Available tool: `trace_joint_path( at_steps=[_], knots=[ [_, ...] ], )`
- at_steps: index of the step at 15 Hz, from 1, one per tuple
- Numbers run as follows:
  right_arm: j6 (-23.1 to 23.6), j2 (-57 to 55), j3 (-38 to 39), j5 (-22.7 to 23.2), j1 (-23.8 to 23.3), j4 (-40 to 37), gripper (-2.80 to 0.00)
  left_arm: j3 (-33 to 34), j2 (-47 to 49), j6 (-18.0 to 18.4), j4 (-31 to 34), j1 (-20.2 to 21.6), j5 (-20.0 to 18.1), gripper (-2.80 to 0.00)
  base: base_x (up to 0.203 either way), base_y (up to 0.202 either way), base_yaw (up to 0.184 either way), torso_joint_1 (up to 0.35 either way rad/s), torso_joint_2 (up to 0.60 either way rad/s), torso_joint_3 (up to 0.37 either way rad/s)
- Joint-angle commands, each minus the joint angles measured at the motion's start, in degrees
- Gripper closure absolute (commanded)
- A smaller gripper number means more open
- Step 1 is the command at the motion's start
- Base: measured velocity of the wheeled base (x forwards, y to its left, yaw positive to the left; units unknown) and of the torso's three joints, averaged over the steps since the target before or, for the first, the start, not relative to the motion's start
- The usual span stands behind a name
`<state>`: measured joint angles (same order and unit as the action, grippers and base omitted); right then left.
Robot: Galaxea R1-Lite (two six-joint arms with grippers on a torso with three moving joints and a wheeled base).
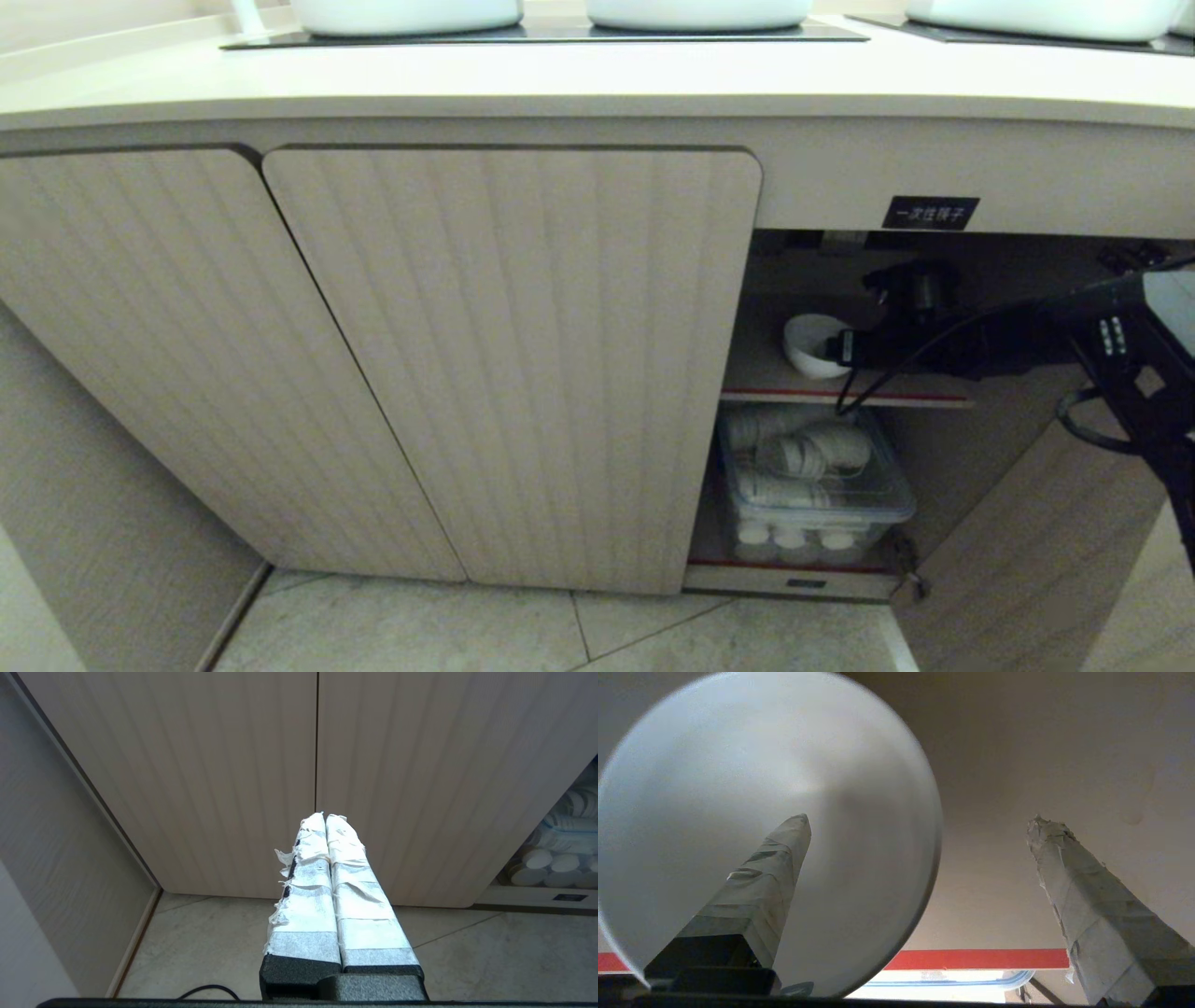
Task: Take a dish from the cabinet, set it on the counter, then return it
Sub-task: Take the bowl from the cabinet
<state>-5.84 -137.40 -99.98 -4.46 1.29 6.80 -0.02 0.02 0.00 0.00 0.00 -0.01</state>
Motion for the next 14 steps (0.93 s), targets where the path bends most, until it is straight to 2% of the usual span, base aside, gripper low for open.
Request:
trace_joint_path(
  at_steps=[1,6,10,14],
  knots=[
    [0.0,-0.3,0.0,0.0,0.0,0.1,-2.8,0.0,0.0,0.0,0.0,0.0,-0.1,0.0,0.0,0.0,0.0,0.0,0.0,0.0],
    [-0.1,-0.9,-1.0,0.1,0.1,-0.1,-2.8,0.0,0.0,0.0,0.0,0.0,-0.1,0.0,0.0,0.0,0.0,0.0,0.0,0.0],
    [-0.1,-1.8,-4.5,0.1,0.1,-3.4,-2.8,0.0,0.0,0.0,0.0,0.0,-0.1,0.0,0.0,0.0,0.0,0.0,0.0,0.0],
    [-1.9,-1.8,-5.2,0.1,0.1,-4.0,-2.8,0.0,0.0,0.0,0.0,0.0,-0.1,0.0,0.0,0.0,0.0,0.0,0.0,0.0]
  ],
)
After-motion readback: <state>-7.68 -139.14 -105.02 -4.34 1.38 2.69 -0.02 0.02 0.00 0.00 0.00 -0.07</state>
